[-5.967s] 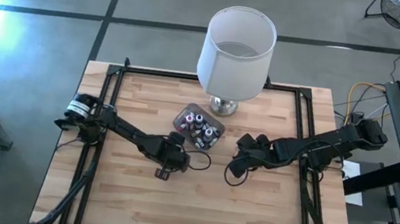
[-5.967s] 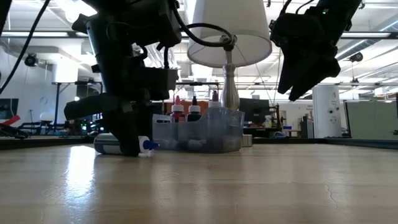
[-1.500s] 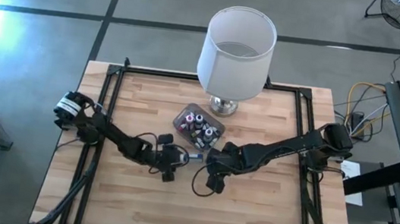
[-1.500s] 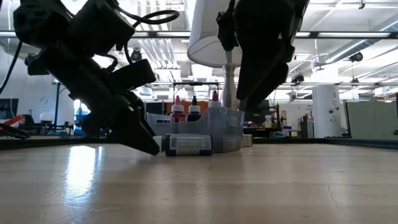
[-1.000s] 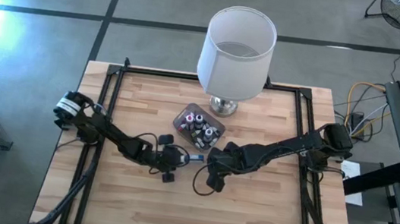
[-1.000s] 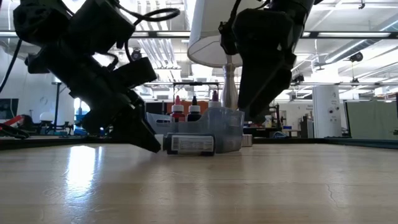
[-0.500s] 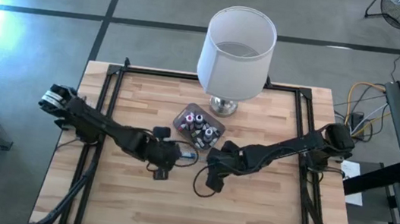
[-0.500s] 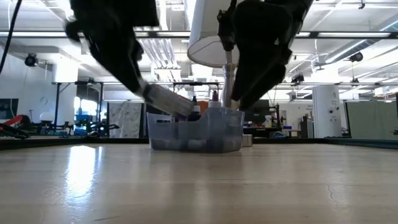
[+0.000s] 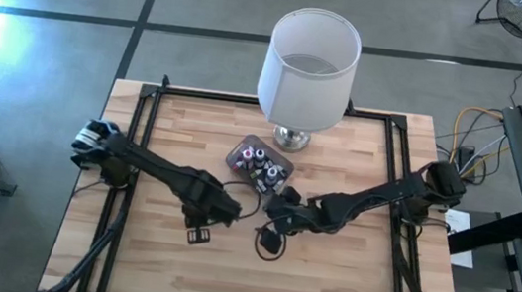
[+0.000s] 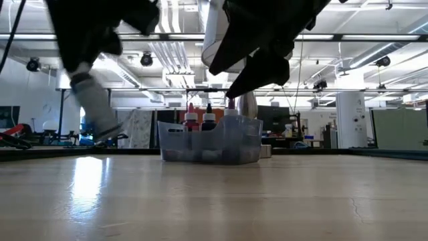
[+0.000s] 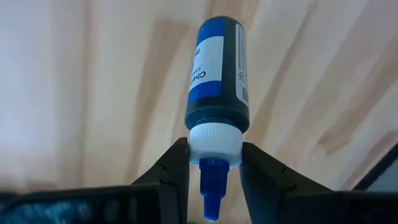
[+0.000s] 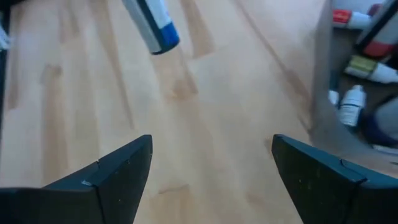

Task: Pick & Place food coloring
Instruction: Put the large blue food coloring into the black bin

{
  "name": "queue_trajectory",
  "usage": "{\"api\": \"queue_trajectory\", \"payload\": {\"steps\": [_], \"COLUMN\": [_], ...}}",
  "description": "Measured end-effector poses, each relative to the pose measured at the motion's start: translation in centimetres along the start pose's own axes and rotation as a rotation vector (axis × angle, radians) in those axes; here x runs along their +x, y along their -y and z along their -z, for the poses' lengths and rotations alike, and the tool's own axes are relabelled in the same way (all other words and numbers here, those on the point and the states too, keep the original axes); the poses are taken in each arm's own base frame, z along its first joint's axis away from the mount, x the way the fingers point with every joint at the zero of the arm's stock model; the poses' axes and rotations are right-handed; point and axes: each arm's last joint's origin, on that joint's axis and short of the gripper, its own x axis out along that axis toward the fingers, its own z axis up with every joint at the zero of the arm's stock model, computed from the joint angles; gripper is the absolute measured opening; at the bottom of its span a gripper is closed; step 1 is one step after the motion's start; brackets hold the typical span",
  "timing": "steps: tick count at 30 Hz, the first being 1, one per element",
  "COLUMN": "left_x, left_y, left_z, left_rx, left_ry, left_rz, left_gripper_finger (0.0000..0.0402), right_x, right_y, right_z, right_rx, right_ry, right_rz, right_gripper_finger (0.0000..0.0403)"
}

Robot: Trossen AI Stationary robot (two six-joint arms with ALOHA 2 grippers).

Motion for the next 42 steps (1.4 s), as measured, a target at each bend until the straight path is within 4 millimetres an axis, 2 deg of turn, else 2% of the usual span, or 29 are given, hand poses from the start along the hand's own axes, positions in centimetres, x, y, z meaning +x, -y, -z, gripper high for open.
{"api": "queue_trajectory", "payload": {"steps": [6,11,15,24,42], "left_x": [4.1,5.2,5.0,3.4,3.4], "left_y": [-0.2,-0.5,-0.5,0.0,-0.3], "left_z": [0.4,1.0,0.9,-0.2,-0.4], "left_rx": [-0.065,-0.114,-0.124,-0.126,-0.148], "left_ry": [-0.231,-0.343,-0.348,-0.231,-0.252], "left_rz": [0.022,-0.003,0.002,0.008,0.039], "left_gripper_finger": [0.0081,0.0081,0.0081,0.0083,0.0098], "right_x": [-0.4,-0.7,-0.7,-0.7,-0.8], "right_y": [-1.0,-1.6,-1.8,-1.9,-2.4], "right_z": [1.1,1.8,2.6,3.9,4.2], "right_rx": [-0.002,-0.001,0.003,0.028,0.035], "right_ry": [0.015,0.013,0.001,-0.025,-0.004], "right_rz": [-0.044,-0.046,-0.042,-0.043,-0.042], "right_gripper_finger": [0.0324,0.0324,0.0324,0.0324,0.0324]}}
